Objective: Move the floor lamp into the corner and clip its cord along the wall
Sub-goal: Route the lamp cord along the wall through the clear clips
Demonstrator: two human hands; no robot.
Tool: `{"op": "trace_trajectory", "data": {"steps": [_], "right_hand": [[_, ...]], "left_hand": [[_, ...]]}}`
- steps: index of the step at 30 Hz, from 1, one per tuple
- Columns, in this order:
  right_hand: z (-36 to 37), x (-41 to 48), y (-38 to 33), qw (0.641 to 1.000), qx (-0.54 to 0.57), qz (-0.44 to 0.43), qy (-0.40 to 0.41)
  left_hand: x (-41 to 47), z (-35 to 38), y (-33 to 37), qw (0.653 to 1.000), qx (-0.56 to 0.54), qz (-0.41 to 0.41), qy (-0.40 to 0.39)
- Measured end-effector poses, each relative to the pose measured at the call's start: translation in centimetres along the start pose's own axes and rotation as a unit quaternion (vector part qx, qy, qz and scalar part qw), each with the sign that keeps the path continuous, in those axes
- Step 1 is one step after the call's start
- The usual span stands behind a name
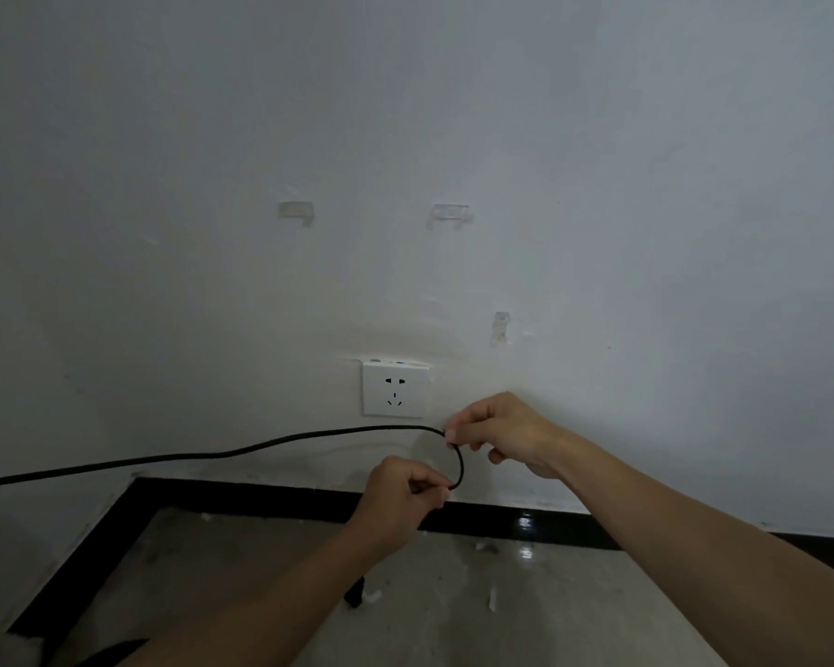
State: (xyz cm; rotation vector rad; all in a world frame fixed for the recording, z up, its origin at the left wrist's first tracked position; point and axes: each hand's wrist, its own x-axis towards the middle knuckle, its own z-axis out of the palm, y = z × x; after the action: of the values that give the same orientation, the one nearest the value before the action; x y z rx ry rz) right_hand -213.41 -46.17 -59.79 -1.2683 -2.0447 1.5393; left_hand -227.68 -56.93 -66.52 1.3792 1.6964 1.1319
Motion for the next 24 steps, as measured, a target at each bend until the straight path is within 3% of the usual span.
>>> {"op": "trace_trajectory", "data": {"steps": [5, 12, 16, 17, 19, 21, 24], "right_hand": [[0.3, 0.7, -0.2, 0.996, -0.05, -0.069, 0.04], [-1.2, 1.5, 0.1, 0.987, -0.08, -0.103, 0.094], [-1.0, 1.6, 0.4, 0.988, -0.089, -0.087, 0.091], [-0.9, 1.5, 0.4, 0.989, -0.08, -0.086, 0.091], [-0.6, 1.3, 0.0, 0.989, -0.059, -0.095, 0.092], [-0.5, 1.1, -0.8, 0.984, -0.055, -0.122, 0.117], [-1.1, 0.7, -2.7, 0.963, -0.063, -0.178, 0.192]], "left_hand": [[0.0, -0.3, 0.8, 0.996, 0.042, 0.032, 0.074], [0.5, -5.4, 6.7, 0.922, 0.114, 0.268, 0.254], [1.6, -7.5, 9.1, 0.941, -0.141, 0.14, 0.275], [2.0, -8.2, 9.4, 0.937, -0.16, 0.122, 0.285], [2.7, -9.7, 9.3, 0.944, -0.072, 0.119, 0.299], [2.6, -10.7, 8.9, 0.955, 0.071, 0.138, 0.252], [2.4, -11.4, 8.1, 0.982, 0.115, 0.121, 0.091]]}}
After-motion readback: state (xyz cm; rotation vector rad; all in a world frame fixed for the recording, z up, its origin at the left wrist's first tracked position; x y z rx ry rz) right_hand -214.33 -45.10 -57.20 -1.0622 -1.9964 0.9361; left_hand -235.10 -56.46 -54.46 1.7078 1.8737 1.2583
